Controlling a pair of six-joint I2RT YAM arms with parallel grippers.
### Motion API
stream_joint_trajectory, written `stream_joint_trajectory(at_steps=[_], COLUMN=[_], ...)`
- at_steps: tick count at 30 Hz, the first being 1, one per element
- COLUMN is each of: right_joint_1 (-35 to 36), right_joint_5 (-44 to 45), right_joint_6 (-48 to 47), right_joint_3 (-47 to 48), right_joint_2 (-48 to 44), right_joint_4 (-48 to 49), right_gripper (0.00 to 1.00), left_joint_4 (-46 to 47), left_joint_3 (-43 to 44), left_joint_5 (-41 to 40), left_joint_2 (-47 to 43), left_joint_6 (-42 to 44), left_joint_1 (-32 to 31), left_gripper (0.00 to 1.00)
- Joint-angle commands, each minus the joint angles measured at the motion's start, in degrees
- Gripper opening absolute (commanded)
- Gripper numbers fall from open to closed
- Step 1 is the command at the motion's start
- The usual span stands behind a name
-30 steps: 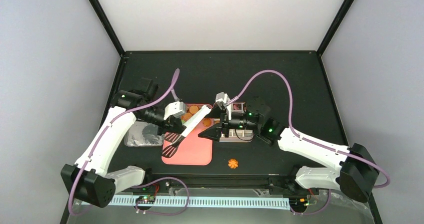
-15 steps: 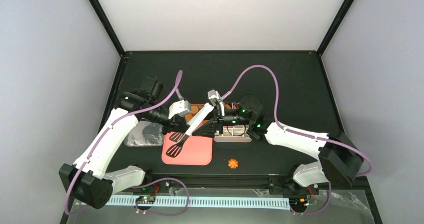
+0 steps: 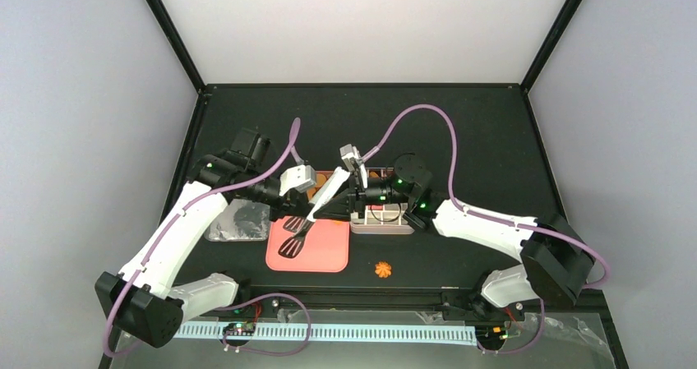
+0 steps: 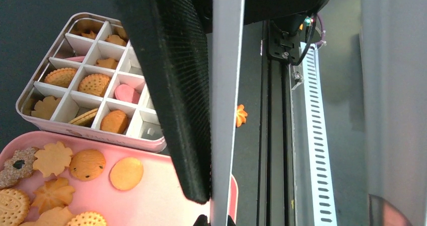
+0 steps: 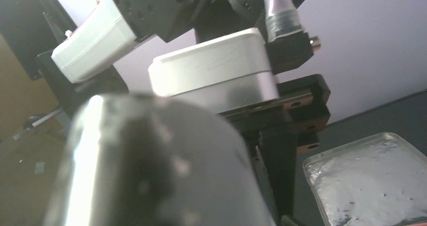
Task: Pack the cookies
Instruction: Pass from the left arm to the right
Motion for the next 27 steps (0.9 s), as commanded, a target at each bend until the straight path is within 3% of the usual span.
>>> stream_joint_trajectory(at_steps=[1, 15, 22, 24, 27], right_joint_1=[1.51, 1.96, 1.93, 1.95, 1.95], right_joint_5=[5.88, 9.29, 10.97, 12.33, 16.05], right_joint_6=[0.78, -3.16, -5.91, -7.31, -11.00], right_joint_3=[1.84, 3.08, 2.00, 2.02, 2.05], right_joint_2=[1.37, -0.41, -2.53, -3.50, -5.45], right_joint_4=[3.00, -2.41, -6.63, -8.38, -12.64], right_gripper=[0.65, 0.43, 0.38, 0.38, 0.38], left_joint_4=[3.71, 2.24, -0.01, -0.53, -1.04], left_joint_3=[0.01, -0.05, 2.34, 2.91, 3.15], left_joint_5=[0.30, -1.42, -6.67, -8.39, -13.21], left_joint_2=[-0.78, -2.30, -2.71, -2.68, -3.24], left_joint_6=[-2.52, -1.84, -1.81, -1.99, -2.79], left_joint_1=[-1.08, -1.50, -1.46, -1.43, -1.31], left_gripper=[0.02, 0.04, 0.06, 0.14, 0.36])
